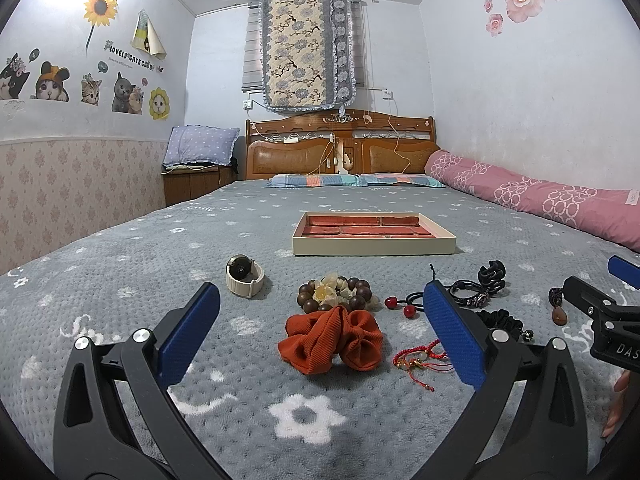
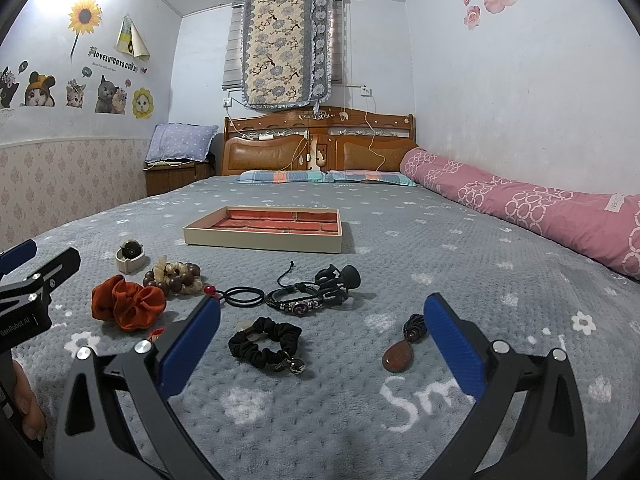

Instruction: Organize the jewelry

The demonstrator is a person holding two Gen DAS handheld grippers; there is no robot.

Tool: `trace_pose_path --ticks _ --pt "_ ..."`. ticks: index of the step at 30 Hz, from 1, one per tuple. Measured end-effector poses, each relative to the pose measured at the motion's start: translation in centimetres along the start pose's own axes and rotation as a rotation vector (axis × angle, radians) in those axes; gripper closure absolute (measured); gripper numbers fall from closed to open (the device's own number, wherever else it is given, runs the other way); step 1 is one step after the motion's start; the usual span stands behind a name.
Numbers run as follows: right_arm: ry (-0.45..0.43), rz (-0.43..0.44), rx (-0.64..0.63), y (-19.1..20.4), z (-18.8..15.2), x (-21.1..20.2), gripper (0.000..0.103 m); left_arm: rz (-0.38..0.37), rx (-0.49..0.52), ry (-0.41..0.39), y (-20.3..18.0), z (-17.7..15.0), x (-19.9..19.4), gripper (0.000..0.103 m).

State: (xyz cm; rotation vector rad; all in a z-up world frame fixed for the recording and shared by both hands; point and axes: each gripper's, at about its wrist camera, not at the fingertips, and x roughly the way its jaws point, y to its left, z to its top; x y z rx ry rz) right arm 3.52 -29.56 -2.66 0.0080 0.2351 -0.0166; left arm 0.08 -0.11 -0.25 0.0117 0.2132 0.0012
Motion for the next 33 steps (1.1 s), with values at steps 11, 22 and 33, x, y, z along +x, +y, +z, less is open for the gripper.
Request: trace_pose_path --ticks 11,22,33 --pt "-0.001 0.000 0.000 0.0 0.0 -0.1 0.004 0.001 0.001 0.001 0.0 0.0 0.0 0.005" --pt "0.035 -0.018 0.001 0.5 -0.2 1.1 0.004 0.003 0.001 0.021 -0.1 -0.5 0.7 0.005" --pt "0.098 -0.047 -0.023 0.9 -0.2 2.6 0.004 -0.004 -0.003 0.064 0.1 -0.2 1.5 0.005"
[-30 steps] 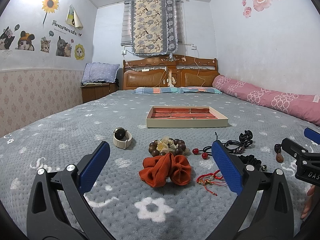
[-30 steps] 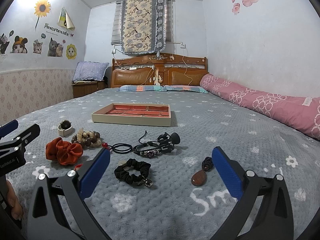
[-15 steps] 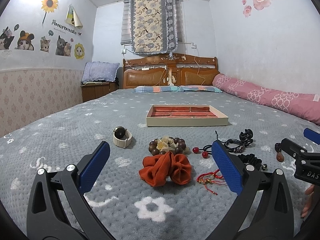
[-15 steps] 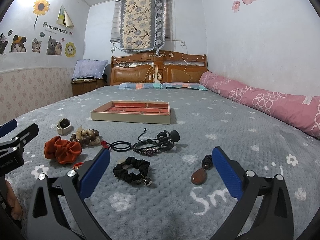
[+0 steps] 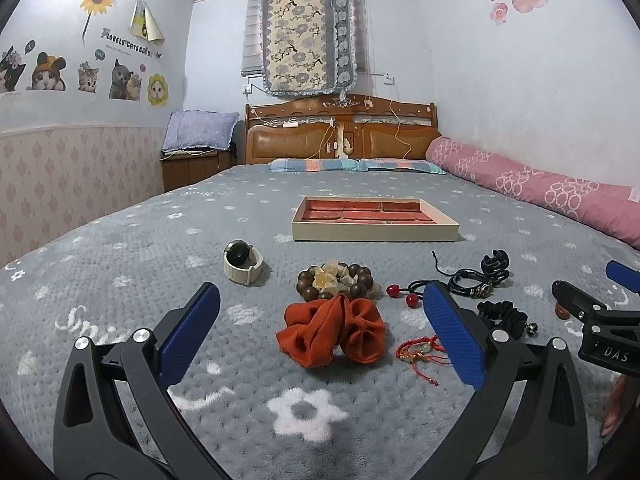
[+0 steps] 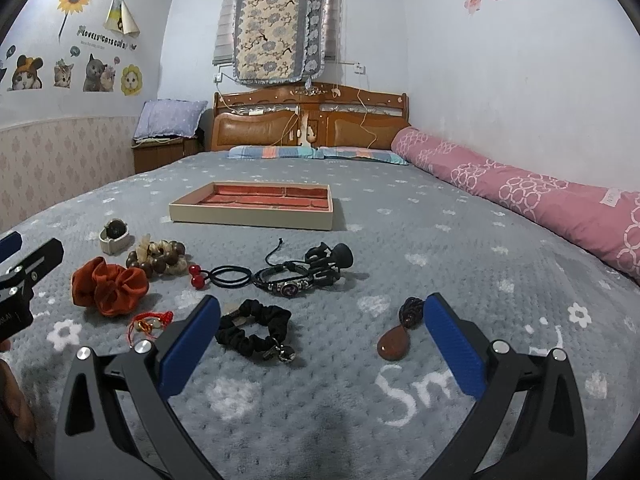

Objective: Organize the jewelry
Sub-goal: 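Move the right tool to the red-bead cord bracelet while the left tool approaches the white watch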

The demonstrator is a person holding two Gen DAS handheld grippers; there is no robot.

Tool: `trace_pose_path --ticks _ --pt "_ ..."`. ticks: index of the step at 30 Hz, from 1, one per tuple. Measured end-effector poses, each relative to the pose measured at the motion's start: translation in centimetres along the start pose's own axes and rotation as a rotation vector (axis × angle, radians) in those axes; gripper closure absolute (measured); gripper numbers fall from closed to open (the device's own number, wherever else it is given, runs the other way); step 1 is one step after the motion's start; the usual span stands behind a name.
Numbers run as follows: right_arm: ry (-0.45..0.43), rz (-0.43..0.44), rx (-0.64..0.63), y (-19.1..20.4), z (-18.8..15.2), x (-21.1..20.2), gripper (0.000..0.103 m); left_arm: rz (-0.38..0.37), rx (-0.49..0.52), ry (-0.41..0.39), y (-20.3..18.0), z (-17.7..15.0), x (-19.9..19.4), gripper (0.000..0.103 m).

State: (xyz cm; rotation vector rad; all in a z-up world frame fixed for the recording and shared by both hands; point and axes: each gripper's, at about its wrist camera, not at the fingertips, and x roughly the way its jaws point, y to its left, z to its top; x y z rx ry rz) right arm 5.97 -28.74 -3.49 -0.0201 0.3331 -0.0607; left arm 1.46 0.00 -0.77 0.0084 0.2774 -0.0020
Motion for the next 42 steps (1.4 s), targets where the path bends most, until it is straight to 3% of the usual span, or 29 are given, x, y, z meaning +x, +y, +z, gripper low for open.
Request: trace_pose_path --ticks 20,26,33,40,42 --pt "0.138 -0.009 -0.028 0.6 -0.1 2.6 0.004 -0.070 -0.031 0.142 0.2 0.4 2.5 0.005" --pt "0.201 0.035 -0.011 0.4 0.3 4.0 0.004 -0.098 -0.065 0.216 0.9 1.1 4.0 0.005" --pt "0.168 0.059 -0.003 1.0 2.2 4.9 0.004 -0.094 -0.082 0.277 2.7 3.0 6.5 0.005" --pt "0.173 0.077 -0.017 3.1 4.0 7.8 0.005 -0.056 -0.054 0.263 4.4 5.0 8.9 0.005" --pt "0.186 0.085 -0.013 3.7 4.4 8.9 0.009 -0.060 -0.040 0.265 4.8 5.6 9.8 0.005"
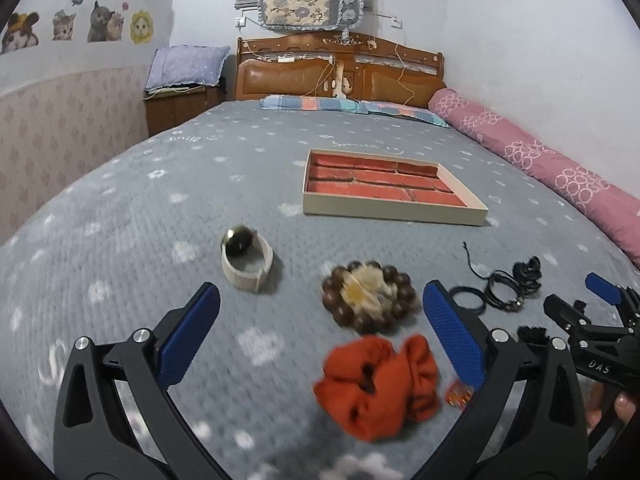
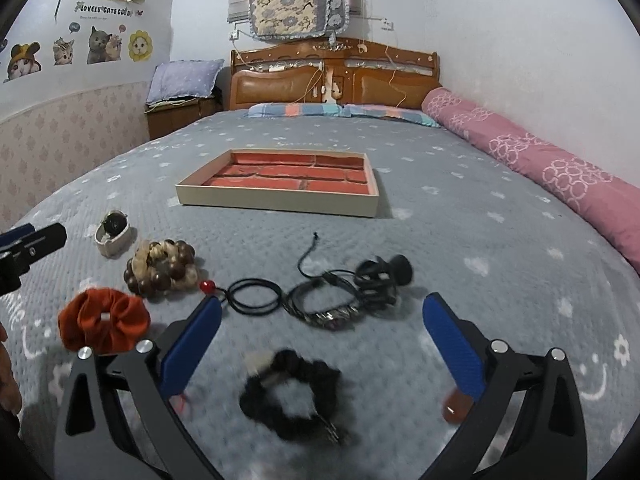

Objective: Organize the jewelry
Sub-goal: 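Move the right tool to the red-bead cord bracelet while the left tool approaches the white watch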

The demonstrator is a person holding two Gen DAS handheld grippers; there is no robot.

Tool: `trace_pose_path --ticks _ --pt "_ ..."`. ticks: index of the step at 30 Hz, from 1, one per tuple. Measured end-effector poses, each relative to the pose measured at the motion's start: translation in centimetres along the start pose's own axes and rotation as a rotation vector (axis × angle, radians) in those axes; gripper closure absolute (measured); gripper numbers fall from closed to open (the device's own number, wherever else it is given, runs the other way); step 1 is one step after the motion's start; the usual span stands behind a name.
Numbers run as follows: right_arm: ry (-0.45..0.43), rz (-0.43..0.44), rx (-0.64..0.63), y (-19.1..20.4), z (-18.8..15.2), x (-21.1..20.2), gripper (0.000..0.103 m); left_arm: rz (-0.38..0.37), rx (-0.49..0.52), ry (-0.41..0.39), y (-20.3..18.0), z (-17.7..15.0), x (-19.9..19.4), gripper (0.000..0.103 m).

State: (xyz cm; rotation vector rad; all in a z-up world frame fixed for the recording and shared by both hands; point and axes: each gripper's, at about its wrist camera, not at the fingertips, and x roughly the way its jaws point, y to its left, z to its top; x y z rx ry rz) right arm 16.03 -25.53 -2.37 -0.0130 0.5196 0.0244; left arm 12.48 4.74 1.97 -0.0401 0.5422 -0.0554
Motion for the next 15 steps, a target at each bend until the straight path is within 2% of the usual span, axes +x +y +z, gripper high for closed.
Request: trace_pose_path --ticks 6,12,15 --pt "0.050 0.034 0.013 2.0 1.4 3.1 0.022 0.005 0.025 0.039 1.5 1.8 3.0 0.005" --pt "0.125 0.068 0.005 3.7 1.6 6.1 0.039 -0.013 -0.023 0.108 4.3 2.6 6.5 0.005" --pt "0.165 0.079 -0.011 4.2 1.9 7.5 0.042 -0.006 -0.019 0.138 5.1 2.9 8.1 0.005"
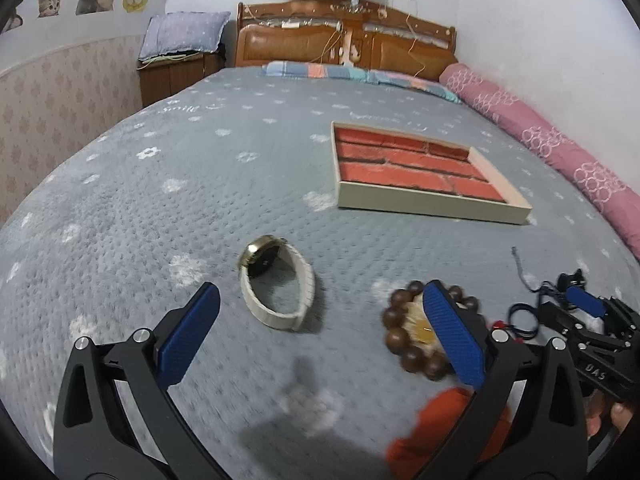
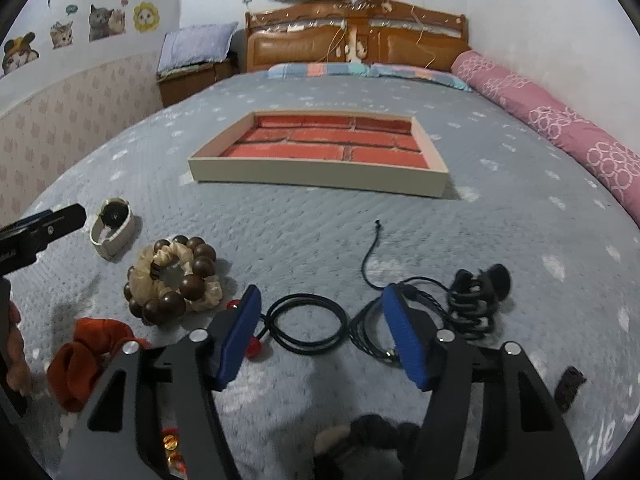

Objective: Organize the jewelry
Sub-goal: 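Move the right tool to the red-bead cord bracelet while the left tool approaches the white watch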

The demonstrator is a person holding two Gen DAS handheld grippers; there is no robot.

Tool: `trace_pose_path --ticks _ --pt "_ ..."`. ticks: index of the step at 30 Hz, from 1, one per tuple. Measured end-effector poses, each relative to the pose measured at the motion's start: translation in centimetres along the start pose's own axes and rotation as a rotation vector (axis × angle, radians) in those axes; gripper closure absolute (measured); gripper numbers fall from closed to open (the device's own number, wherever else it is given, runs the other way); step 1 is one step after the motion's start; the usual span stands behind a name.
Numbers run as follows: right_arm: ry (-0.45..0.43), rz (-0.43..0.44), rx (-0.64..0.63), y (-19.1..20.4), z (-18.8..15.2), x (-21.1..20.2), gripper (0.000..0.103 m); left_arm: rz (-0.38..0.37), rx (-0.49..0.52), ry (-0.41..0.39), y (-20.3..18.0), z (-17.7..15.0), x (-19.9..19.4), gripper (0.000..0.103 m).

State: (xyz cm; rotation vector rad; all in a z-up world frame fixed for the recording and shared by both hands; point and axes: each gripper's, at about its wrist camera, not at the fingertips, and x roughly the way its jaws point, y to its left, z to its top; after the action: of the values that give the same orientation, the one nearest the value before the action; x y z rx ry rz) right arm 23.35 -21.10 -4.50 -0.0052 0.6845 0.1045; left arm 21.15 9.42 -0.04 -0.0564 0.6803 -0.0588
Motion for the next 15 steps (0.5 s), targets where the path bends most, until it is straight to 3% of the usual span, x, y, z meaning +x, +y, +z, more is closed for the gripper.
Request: trace_pose_path --ticks 9,15 --pt "0.083 0.006 -0.049 0.3 0.3 2.6 0.053 -0.012 -0.014 0.060 1.9 0.7 3.6 0.005" --pt "0.102 0.015 -0.028 -0.1 0.1 3.0 0.054 -0.001 -0.035 0.074 3.3 1.0 4.4 0.005"
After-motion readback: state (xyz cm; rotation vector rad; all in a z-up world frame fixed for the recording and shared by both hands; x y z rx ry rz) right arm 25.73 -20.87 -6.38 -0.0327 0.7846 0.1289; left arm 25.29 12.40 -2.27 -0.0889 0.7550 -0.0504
